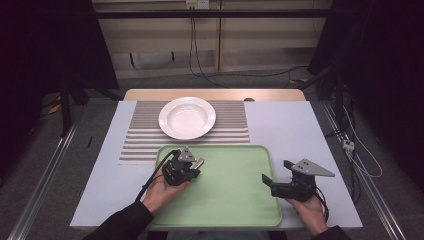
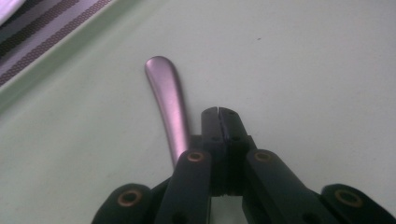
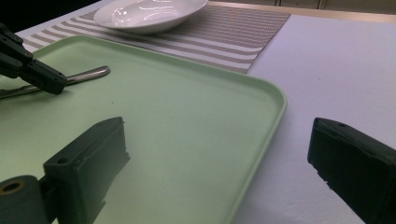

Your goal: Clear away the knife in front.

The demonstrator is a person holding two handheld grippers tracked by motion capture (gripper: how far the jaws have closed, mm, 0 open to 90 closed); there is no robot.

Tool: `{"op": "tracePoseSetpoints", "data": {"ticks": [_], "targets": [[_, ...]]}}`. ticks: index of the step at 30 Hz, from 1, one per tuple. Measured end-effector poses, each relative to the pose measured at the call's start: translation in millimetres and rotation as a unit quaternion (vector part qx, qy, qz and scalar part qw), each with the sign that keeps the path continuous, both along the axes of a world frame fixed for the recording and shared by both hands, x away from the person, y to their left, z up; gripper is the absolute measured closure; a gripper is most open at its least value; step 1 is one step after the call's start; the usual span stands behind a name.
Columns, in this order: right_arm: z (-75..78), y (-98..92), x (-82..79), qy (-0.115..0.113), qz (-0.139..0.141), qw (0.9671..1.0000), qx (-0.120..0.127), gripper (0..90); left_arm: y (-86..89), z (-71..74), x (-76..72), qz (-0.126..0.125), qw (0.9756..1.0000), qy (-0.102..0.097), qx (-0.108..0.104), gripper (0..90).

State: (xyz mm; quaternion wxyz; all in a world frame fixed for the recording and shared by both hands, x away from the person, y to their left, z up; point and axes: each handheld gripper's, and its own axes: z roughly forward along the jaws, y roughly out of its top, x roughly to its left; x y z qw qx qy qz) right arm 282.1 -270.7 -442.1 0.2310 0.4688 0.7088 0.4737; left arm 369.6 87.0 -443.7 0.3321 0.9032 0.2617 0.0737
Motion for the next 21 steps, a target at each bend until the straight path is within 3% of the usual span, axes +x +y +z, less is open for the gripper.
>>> {"op": "tracePoseSetpoints", "data": {"ticks": [9, 21], "targets": [[-0.2, 0.2, 0.4, 0.0, 0.0, 1.0, -0.001, 4.6, 0.0, 1.7, -1.0, 0.014, 0.9996, -0.012, 0.02, 90.0], [-0.1, 0.6, 0.5, 0.0, 0.001, 1.0, 0.001, 4.5, 7.1, 2.0, 4.1, 0.029, 0.9995, -0.001, 0.016, 90.0]]}}
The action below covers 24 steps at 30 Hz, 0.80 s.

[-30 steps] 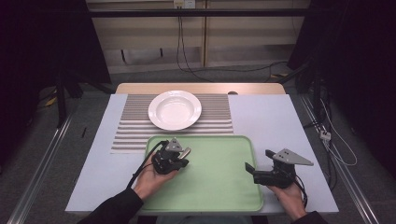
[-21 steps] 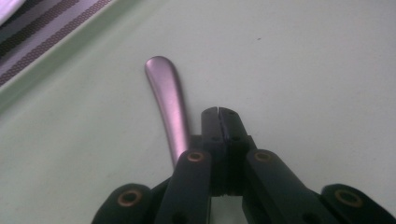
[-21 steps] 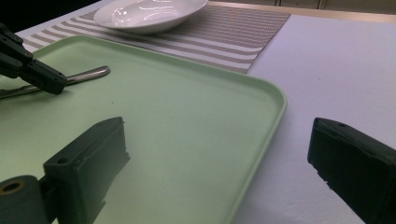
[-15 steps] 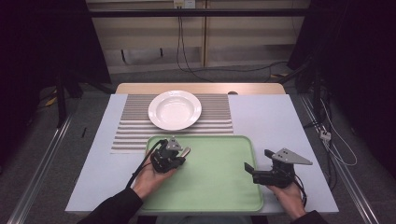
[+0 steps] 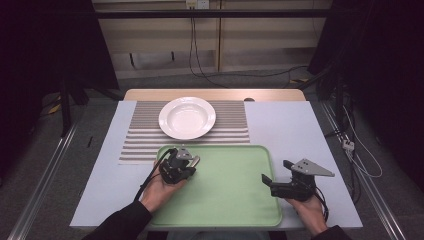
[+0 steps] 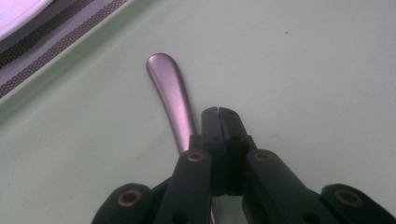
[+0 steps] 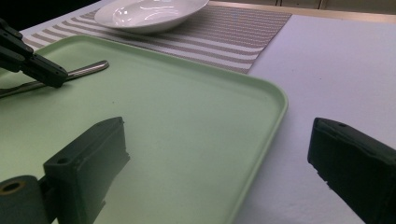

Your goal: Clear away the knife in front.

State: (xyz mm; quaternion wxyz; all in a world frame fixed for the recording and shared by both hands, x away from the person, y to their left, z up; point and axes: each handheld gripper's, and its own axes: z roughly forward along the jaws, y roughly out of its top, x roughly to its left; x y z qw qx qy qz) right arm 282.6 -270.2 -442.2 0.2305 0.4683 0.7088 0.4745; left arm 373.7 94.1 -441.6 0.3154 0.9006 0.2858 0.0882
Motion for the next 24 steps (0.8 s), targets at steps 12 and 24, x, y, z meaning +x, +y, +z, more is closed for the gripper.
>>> {"op": "tracePoseSetpoints", "data": {"ticks": [12, 24], "targets": [[0.2, 0.4, 0.0, 0.001, 0.001, 1.0, 0.0, 4.6, 7.5, 0.9, 3.6, 0.012, 0.9999, 0.006, 0.003, 90.0], [-0.1, 0.5, 0.6, 0.001, 0.002, 1.0, 0.0, 4.6, 12.1, 2.0, 2.6, 0.014, 0.9998, 0.005, 0.013, 90.0]]}}
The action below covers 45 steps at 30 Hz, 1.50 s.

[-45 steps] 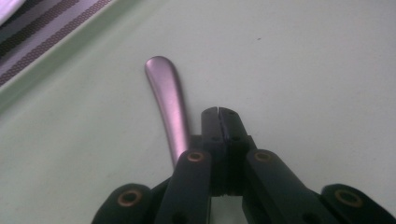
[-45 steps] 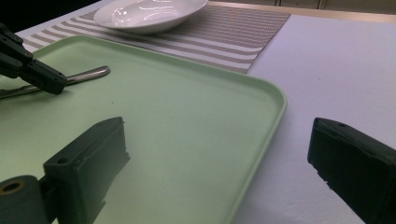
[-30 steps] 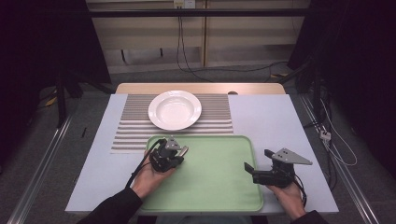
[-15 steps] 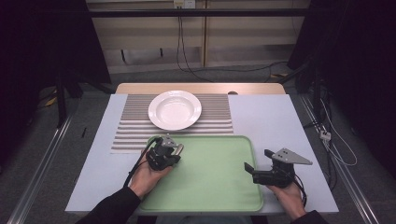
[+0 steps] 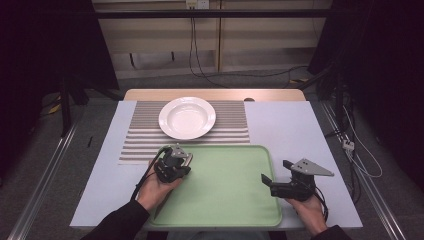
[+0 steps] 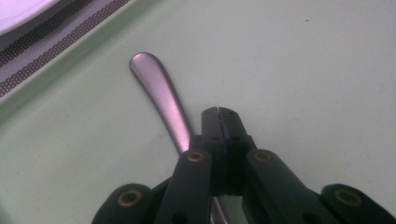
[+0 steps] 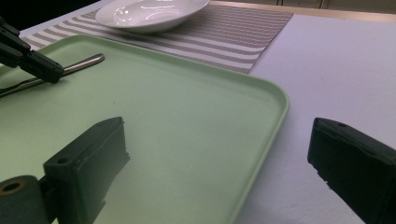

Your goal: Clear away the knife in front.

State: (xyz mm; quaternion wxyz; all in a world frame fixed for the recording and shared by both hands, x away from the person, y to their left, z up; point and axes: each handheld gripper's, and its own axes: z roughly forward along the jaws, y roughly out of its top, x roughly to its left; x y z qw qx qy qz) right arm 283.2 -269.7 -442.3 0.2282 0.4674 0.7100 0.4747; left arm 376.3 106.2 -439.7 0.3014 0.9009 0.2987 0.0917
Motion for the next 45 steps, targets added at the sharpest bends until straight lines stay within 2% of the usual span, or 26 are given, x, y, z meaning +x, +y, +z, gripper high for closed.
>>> {"op": "tracePoseSetpoints", "data": {"ticks": [10, 17, 18, 21, 31, 36, 45], "targets": [[0.0, 0.2, 0.7, -0.001, 0.001, 1.0, -0.002, 4.5, 5.7, 1.5, -0.2, 0.014, 0.9998, 0.0, 0.011, 90.0], [0.1, 0.3, 1.0, -0.002, 0.001, 1.0, -0.002, 4.6, 11.5, 2.4, 1.6, 0.014, 0.9998, 0.007, 0.014, 90.0], [0.1, 0.4, 1.1, -0.002, 0.002, 1.0, -0.002, 4.6, 11.6, 2.6, 0.8, 0.02, 0.9996, 0.003, 0.018, 90.0], [0.1, 0.8, 1.1, -0.001, 0.002, 1.0, -0.001, 4.6, 13.7, 2.6, 2.0, 0.016, 0.9997, 0.01, 0.013, 90.0], [0.0, 0.9, 1.6, 0.0, 0.001, 1.0, -0.001, 4.6, 22.2, 3.3, 0.9, 0.039, 0.999, 0.009, 0.02, 90.0], [0.0, 1.4, 1.8, -0.001, 0.003, 1.0, -0.002, 4.6, 29.7, 3.1, 1.3, 0.045, 0.9987, 0.014, 0.015, 90.0], [-0.2, 1.6, 2.3, 0.0, 0.003, 1.0, -0.002, 4.6, 40.2, 3.9, 1.9, 0.056, 0.9981, 0.013, 0.022, 90.0]]}}
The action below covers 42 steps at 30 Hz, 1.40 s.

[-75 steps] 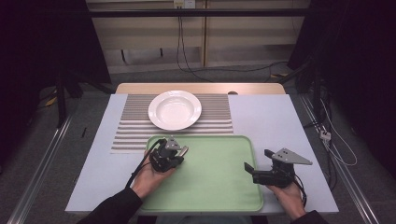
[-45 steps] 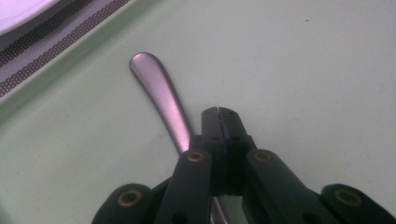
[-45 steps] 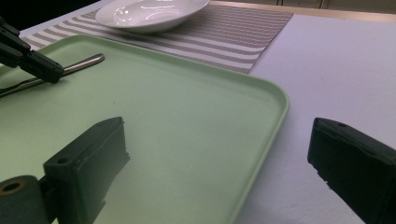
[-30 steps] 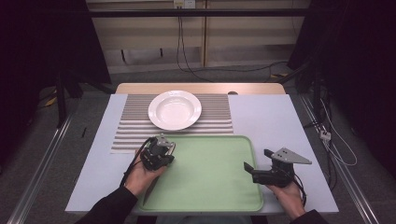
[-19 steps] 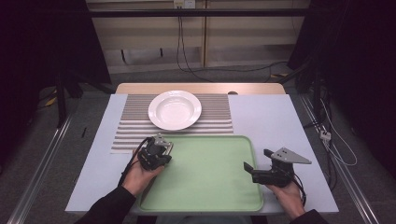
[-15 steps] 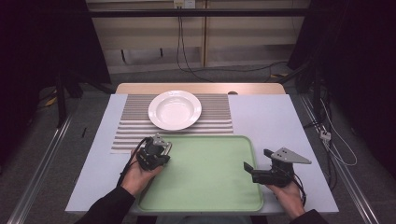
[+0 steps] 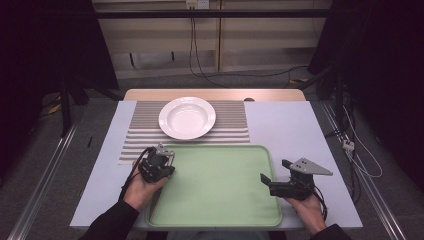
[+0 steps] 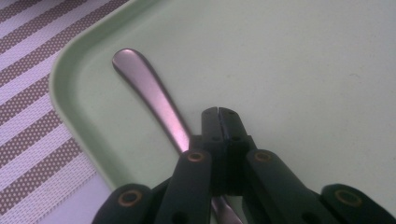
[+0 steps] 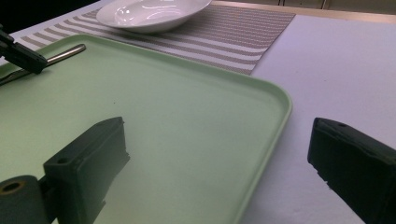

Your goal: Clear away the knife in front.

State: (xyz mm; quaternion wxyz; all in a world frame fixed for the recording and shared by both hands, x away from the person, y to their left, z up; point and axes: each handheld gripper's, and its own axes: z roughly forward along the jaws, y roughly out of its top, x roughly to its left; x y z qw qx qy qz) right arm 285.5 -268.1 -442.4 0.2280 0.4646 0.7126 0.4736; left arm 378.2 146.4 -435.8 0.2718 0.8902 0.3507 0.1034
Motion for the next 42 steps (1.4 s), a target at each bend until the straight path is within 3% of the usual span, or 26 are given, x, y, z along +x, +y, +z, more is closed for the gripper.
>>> {"op": "tracePoseSetpoints", "data": {"ticks": [18, 29, 35, 38, 42], "targets": [[0.0, 0.2, 0.5, 0.0, -0.001, 1.0, 0.0, 4.6, 13.2, 0.0, -1.8, 0.024, 0.9997, 0.001, -0.001, 90.0], [0.2, 0.6, 0.0, -0.001, 0.0, 1.0, 0.0, 4.6, 15.6, -0.1, -3.2, 0.025, 0.9997, 0.001, -0.006, 89.9], [0.3, 0.7, -0.3, -0.001, 0.003, 1.0, -0.003, 4.6, 15.1, 2.6, -5.4, 0.013, 0.9994, -0.013, -0.031, 75.9], [0.2, 0.6, 0.3, 0.0, 0.002, 1.0, -0.001, 4.6, 15.6, 5.4, -6.5, 0.009, 0.9987, -0.026, -0.043, 60.7], [0.2, 0.3, 0.2, -0.001, 0.001, 1.0, 0.001, 4.6, 16.6, 9.8, -5.3, 0.019, 0.9963, -0.041, -0.074, 30.9]]}}
